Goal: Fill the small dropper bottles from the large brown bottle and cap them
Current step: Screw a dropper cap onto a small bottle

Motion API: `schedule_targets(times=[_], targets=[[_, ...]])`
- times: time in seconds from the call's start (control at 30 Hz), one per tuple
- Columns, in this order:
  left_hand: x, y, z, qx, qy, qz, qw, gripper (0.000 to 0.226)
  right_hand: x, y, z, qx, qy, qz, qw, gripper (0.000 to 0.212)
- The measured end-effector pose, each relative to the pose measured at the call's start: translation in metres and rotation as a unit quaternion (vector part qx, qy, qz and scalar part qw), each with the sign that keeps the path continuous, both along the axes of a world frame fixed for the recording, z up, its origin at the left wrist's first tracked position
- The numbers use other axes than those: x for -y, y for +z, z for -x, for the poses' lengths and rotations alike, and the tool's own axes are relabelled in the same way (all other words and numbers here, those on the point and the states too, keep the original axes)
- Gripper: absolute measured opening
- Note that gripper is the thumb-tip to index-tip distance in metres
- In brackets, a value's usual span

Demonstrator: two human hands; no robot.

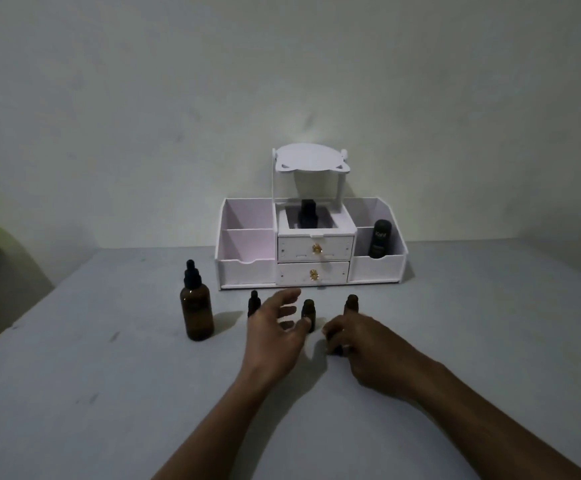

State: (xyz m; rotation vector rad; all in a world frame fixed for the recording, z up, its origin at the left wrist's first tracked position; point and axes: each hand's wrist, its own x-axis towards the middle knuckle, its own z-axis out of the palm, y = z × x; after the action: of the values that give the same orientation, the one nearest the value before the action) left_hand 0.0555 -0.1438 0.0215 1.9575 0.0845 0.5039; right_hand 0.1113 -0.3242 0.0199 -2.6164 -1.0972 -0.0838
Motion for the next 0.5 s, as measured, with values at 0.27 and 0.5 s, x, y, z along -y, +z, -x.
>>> schedule_targets(times=[0.27,0.5], targets=[[0.008,-0.009,-0.024,-0.068,0.001,0.029,0.997,0.062,0.002,0.035,-0.004,-0.017,0.002,-0.211,0.977,0.023],[0.01,-0.007,-0.024,-0.07,0.02,0.046,0.996,0.049,-0.032,0.046,-0.022,-0.066,-0.06,-0.471,0.878,0.025]])
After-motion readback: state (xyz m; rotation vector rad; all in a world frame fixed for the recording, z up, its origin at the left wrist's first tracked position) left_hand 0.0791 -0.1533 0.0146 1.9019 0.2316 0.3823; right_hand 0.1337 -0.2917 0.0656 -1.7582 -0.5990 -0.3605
